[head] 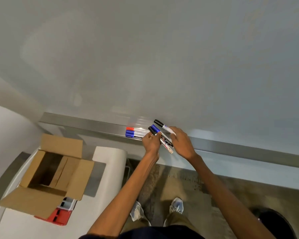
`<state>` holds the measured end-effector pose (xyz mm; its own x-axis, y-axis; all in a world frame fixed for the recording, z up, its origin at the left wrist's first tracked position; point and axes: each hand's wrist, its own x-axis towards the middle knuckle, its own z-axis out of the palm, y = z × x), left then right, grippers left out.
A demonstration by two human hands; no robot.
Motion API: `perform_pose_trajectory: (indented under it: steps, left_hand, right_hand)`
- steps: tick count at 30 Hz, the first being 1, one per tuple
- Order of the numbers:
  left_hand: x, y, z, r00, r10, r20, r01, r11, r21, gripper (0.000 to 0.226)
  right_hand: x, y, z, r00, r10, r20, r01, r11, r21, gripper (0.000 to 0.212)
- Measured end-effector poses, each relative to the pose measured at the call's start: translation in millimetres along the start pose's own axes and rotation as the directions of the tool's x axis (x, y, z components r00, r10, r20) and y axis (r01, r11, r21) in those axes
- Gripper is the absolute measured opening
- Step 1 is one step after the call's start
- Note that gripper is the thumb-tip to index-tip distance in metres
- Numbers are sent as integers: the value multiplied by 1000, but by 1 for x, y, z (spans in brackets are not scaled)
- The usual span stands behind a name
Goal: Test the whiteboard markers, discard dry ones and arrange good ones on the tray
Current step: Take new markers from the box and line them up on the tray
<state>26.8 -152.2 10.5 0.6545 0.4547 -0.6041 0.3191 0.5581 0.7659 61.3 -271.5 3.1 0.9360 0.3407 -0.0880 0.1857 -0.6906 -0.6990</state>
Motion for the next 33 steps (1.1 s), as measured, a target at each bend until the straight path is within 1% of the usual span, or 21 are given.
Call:
perform_pose_trajectory:
  steps: [3,5,10,13,15,16,18,24,29,31,33]
  left_hand:
    - [-3,-7,12,999,6,-34,-6,1000,-4,12]
    - [-1,-11,14,996,3,-87,-3,1000,4,11]
    - [0,-23,7,979,4,-203,-3,1000,3,6]
    - [-3,-31,-2,965,-2,-261,-4,1000,-23,5]
    - [-3,-38,-9,953,-7,-302,-1,1000,-28,13]
    - [-5,-41,-14,948,-15,-317,7,1000,-28,13]
    - [-8,-41,-20,947,-43,-320,31,999,-40,8]
    - [-6,-38,-33,958,-72,-277,56,996,-63,6]
    - [0,-40,-27,964,-69,-257,66,998,-22,7]
    - [2,-41,-21,969,-81,-235,82,997,-5,15]
    - [5,-45,-15,972,-88,-217,93,996,12,20]
  right_hand:
    - [-4,24,-17,998,-40,-39,40,999,-9,33]
    - [-2,37,-23,996,-52,-67,50,998,-33,32]
    - [6,56,-21,978,-133,-161,110,983,-148,21]
    - [8,56,-8,968,-189,-163,147,959,-241,21]
    - [8,58,4,965,-217,-150,164,939,-301,21]
    - [8,60,12,963,-227,-148,170,931,-323,22]
    - [10,61,22,955,-251,-160,181,917,-356,26]
    - [10,67,39,946,-281,-163,193,890,-413,32]
    - [8,69,41,949,-259,-180,175,907,-383,44]
    - [7,65,37,949,-237,-209,163,933,-319,37]
    - [4,61,31,957,-174,-234,138,977,-163,26]
